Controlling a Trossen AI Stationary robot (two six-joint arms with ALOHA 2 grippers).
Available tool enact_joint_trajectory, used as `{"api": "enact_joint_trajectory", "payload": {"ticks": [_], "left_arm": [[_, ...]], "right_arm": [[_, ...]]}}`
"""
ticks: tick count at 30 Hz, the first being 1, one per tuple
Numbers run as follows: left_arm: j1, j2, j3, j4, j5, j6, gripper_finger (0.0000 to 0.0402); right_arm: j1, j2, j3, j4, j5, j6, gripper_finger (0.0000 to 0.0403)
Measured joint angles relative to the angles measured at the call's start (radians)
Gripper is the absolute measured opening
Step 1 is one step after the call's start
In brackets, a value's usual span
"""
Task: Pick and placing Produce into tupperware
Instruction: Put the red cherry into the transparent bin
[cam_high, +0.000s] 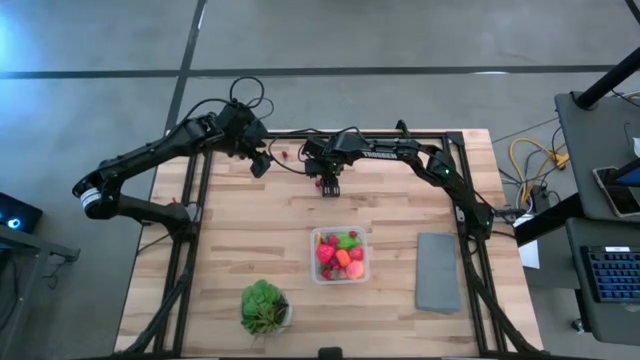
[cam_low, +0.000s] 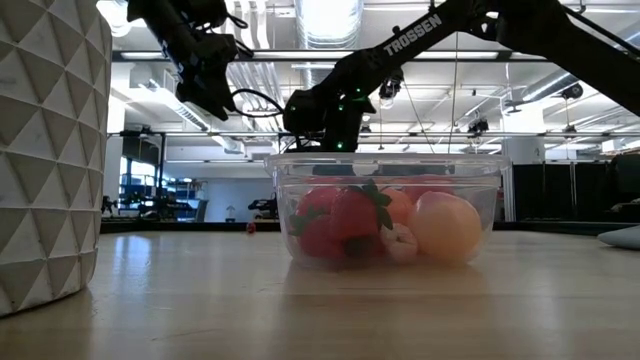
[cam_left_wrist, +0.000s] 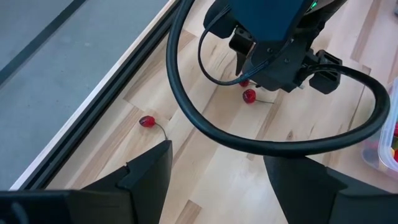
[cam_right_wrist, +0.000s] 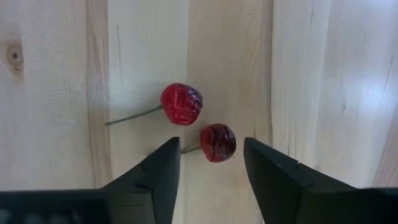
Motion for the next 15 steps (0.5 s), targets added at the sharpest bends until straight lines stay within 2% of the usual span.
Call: {"api": "enact_joint_trajectory", "payload": {"ticks": [10, 15], "left_arm": [[0.000, 0.000, 0.000, 0.000, 0.000, 0.000, 0.0239], [0.000, 0.000, 0.000, 0.002, 0.000, 0.000, 0.0239]], "right_arm": [[-0.002, -0.006, 0.008, -0.088, 0.017, 0.016, 0.0160], [-0.002, -0.006, 0.009, -0.079, 0.024, 0.009, 0.0171]]}}
